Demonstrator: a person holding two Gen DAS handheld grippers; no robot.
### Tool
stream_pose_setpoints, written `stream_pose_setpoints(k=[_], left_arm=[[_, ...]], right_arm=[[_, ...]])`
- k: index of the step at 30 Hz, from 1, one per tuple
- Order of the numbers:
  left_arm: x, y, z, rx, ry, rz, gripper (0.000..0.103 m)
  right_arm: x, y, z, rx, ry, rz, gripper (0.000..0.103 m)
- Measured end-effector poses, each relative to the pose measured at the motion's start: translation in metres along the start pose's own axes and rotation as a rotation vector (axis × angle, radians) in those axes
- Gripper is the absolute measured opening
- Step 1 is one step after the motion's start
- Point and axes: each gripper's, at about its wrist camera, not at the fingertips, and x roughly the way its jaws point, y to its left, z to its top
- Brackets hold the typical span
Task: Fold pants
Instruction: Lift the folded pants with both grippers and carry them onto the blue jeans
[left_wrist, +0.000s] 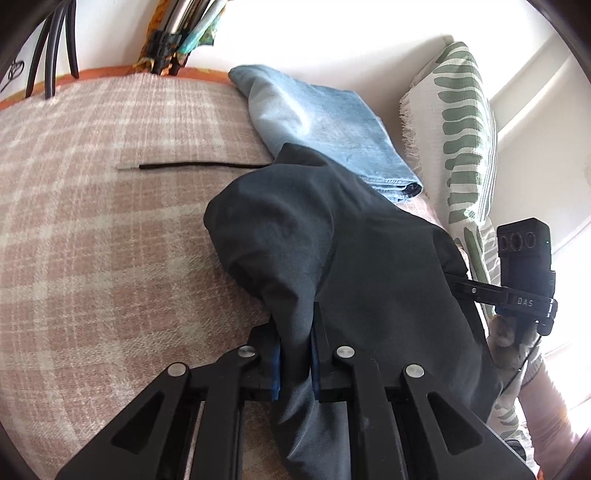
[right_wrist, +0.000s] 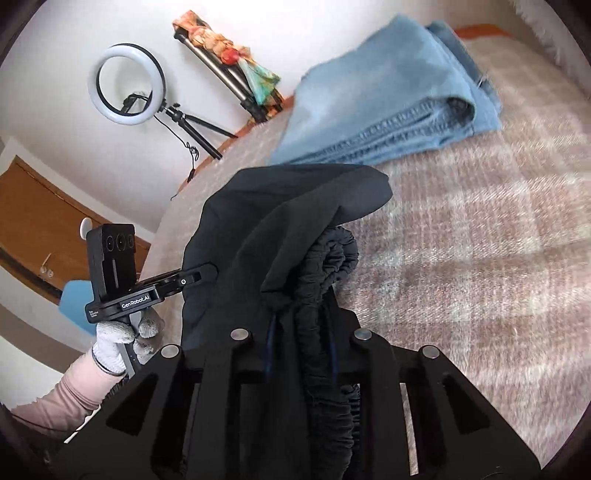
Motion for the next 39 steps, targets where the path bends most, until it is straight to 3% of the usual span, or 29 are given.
stream_pose_setpoints(k=[8, 18, 28, 39], left_arm=[[-0.032, -0.023, 0.013, 0.054, -0.073, -0.016, 0.008], [-0.057, -0.049, 0.077, 0.137, -0.171, -0.007, 0.008], [-0.048, -0.062, 0.166, 0.190, -0.250, -0.001, 0.008], [0.022, -0.032, 0.225, 0.149, -0.204, 0.035, 0.008]], right_arm=[[-0.036, 0.038, 0.013, -0.051, -0.088, -0.035, 0.021], [-0.059, 0.054, 0.069, -0.095, -0.229, -0.072, 0.021], [-0.059, 0.029, 0.161, -0.092, -0.299, -0.097, 0.021], [0.003, -0.039, 0.230, -0.041, -0.237, -0.157, 0.021]])
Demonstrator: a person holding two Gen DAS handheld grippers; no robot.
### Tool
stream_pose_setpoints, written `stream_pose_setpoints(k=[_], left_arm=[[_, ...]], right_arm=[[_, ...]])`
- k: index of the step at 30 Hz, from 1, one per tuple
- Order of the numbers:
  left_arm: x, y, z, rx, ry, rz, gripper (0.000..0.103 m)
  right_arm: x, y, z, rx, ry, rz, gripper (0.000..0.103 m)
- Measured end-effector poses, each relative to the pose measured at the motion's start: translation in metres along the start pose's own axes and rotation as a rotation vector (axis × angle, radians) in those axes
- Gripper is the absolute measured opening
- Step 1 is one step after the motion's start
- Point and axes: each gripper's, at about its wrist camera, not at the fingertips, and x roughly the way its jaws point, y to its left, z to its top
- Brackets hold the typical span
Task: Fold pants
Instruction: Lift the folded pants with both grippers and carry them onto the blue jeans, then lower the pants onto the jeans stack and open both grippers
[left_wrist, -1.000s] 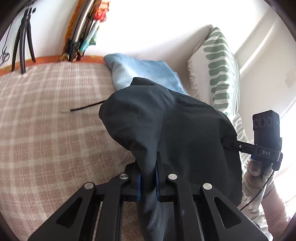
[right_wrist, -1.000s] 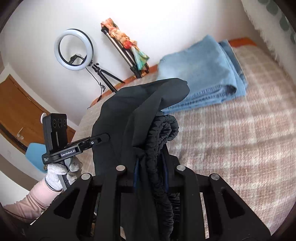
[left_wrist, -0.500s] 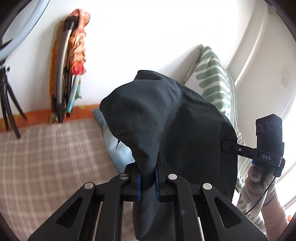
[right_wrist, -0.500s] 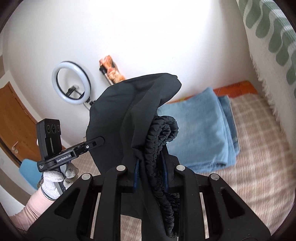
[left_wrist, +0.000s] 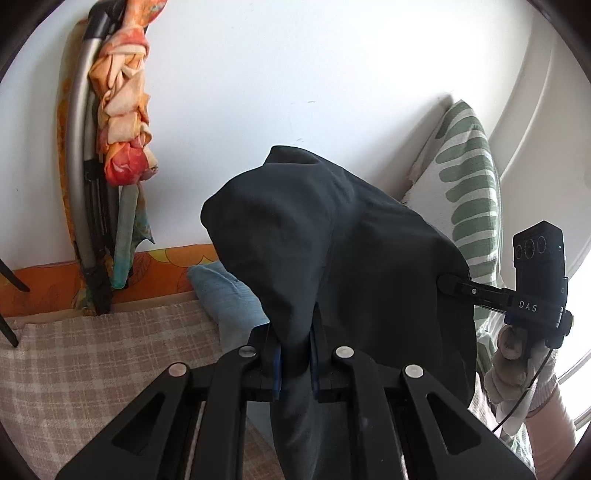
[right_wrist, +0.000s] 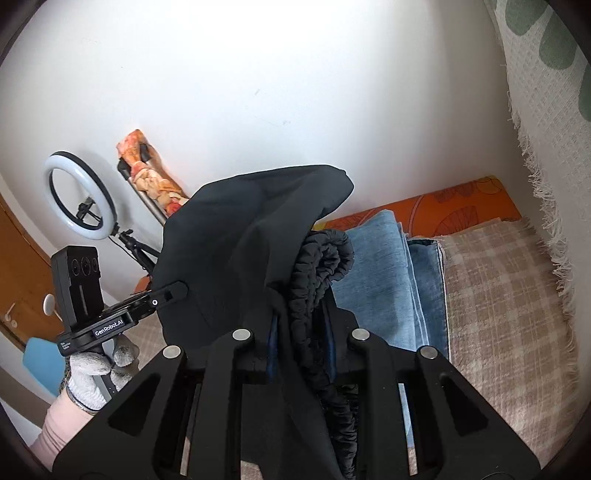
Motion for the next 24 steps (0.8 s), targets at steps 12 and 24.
stream_pose_setpoints(k=[12, 24], left_arm=[[0.062, 0.035, -0.006, -0.056, 0.118, 0.055, 0.016], [0.037, 0.058, -0.009, -0.109, 0.114, 0.170, 0.041]], right_arm=[[0.051, -0.051, -0.006, 0.064, 0.092, -0.126, 0.035], [0.018, -0.030, -0.012, -0.007, 0.024, -0.312, 0.053]])
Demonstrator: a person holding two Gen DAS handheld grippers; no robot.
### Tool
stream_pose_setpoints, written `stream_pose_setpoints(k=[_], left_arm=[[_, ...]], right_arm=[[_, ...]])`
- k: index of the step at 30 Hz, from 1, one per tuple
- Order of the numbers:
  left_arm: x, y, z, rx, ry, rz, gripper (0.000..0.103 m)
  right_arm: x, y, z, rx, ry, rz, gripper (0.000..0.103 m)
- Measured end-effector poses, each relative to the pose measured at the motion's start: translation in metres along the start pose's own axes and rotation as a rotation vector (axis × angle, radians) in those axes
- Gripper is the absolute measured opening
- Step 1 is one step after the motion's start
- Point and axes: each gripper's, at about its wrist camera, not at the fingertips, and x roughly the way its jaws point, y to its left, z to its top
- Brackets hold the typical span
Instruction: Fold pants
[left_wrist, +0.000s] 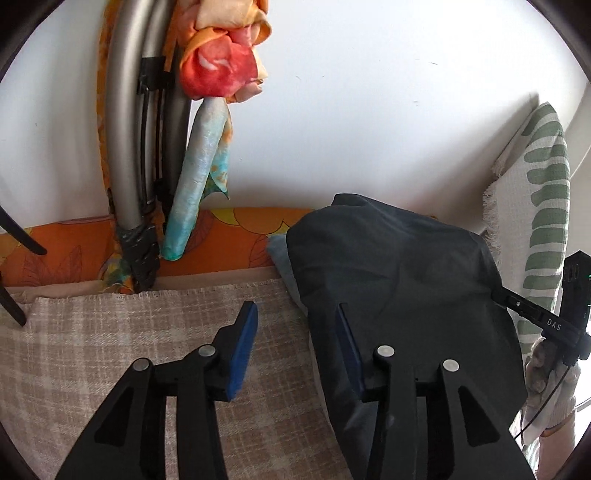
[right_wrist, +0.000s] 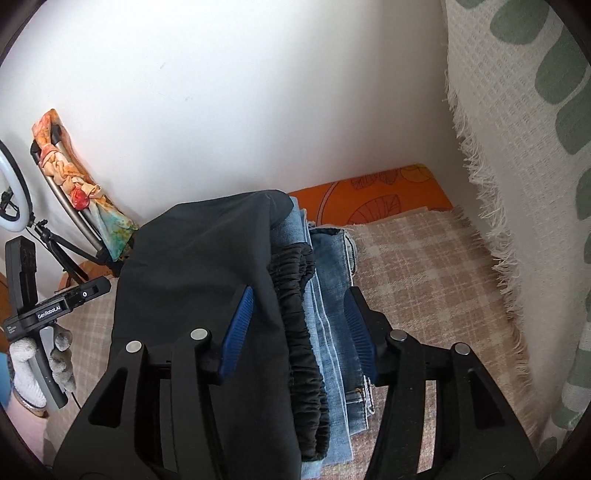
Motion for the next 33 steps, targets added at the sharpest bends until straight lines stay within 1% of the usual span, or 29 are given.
stream_pose_setpoints(k=[5, 10, 12, 13, 15, 18, 20, 21, 22, 23, 24, 27, 31, 33], left_arm=[[-0.031, -0.006, -0.017, 0.055, -0.030, -0.008, 0.041], [-0.068, -0.024, -0.041, 0.105, -0.067, -0.018, 0.041], [-0.080, -0.035, -0.046, 0.123, -0.077, -0.019, 0.041], [-0.088, -0.039, -0.051, 0.131, -0.083, -0.018, 0.041], [-0.102, -0.047, -0.059, 0.145, -0.095, -0.022, 0.041], [-0.122, -0.056, -0.075, 0.174, -0.115, -0.004, 0.041], [-0.137, -0.063, -0.087, 0.193, -0.123, -0.001, 0.041], [-0.146, -0.067, -0.095, 0.204, -0.130, -0.001, 0.046], [-0.151, -0.070, -0.101, 0.210, -0.137, 0.000, 0.057], [-0.160, -0.073, -0.109, 0.213, -0.152, 0.007, 0.063], [-0.167, -0.077, -0.114, 0.216, -0.168, 0.017, 0.070], [-0.191, -0.088, -0.132, 0.234, -0.225, 0.045, 0.072], [-0.214, -0.096, -0.153, 0.260, -0.237, 0.050, 0.072], [-0.224, -0.099, -0.164, 0.264, -0.245, 0.050, 0.072]], right_arm=[[-0.030, 0.018, -0.008, -0.030, -0.046, -0.007, 0.054], [-0.059, 0.038, -0.025, -0.058, -0.068, -0.031, 0.054], [-0.072, 0.047, -0.034, -0.078, -0.089, -0.053, 0.060], [-0.082, 0.053, -0.040, -0.098, -0.112, -0.078, 0.061], [-0.098, 0.063, -0.051, -0.133, -0.141, -0.100, 0.063], [-0.122, 0.078, -0.073, -0.159, -0.168, -0.102, 0.072], [-0.134, 0.087, -0.085, -0.172, -0.175, -0.098, 0.076], [-0.140, 0.090, -0.092, -0.176, -0.179, -0.097, 0.081], [-0.145, 0.094, -0.099, -0.179, -0.182, -0.092, 0.084], [-0.152, 0.098, -0.106, -0.181, -0.187, -0.086, 0.090], [-0.157, 0.102, -0.111, -0.180, -0.194, -0.086, 0.093], [-0.173, 0.113, -0.128, -0.192, -0.213, -0.099, 0.098], [-0.190, 0.124, -0.149, -0.204, -0.233, -0.129, 0.099], [-0.198, 0.127, -0.159, -0.194, -0.249, -0.137, 0.103]])
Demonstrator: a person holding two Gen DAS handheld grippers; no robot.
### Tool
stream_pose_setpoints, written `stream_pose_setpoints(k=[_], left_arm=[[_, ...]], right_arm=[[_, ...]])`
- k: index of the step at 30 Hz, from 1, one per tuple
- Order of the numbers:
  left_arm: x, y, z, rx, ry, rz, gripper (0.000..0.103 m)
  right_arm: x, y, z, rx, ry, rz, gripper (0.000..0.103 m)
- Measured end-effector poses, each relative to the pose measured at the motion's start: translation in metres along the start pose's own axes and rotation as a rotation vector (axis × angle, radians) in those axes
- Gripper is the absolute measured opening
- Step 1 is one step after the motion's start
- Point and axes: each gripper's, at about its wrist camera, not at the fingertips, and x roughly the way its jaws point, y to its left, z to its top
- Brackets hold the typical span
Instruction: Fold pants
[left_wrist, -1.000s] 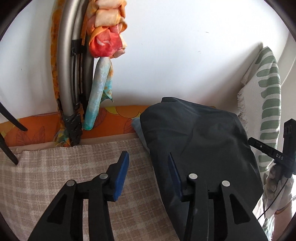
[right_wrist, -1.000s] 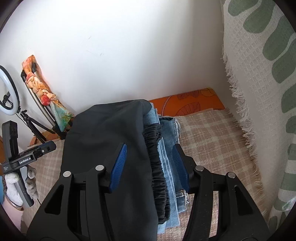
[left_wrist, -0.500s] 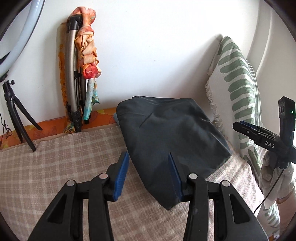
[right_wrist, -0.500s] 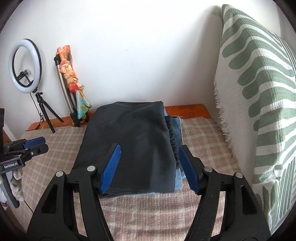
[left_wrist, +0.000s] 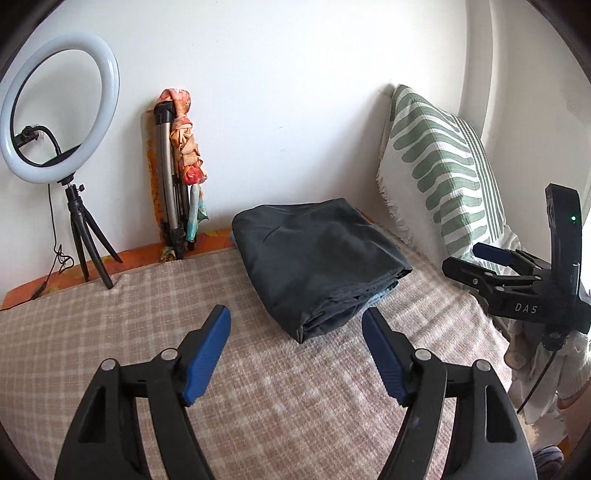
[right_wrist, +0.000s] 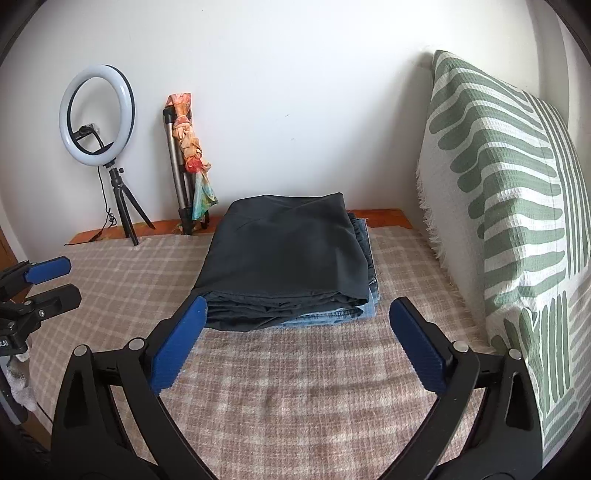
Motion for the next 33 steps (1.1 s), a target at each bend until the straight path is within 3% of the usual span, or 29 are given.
stream_pose_setpoints(k=[3, 15, 26, 33], left_arm=[[-0.016, -0.006, -0.012, 0.009, -0.006, 0.015, 0.078], [-0.052, -0.012, -0.062, 0.001, 0.013, 0.045, 0.078], [-0.058, -0.001, -0.082, -0.025, -0.008, 0.064, 0.078], [-0.050, 0.005, -0.088, -0.010, 0.004, 0.121, 0.078]], right_arm=[[-0.012, 0.005, -0.010, 0.005, -0.013, -0.021, 0.103], [-0.047, 0.029, -0.048, 0.021, -0.056, -0.062, 0.103], [-0.044, 0.033, -0.068, 0.024, -0.062, -0.091, 0.103], [-0.039, 0.035, -0.074, 0.001, -0.062, -0.105, 0.103]])
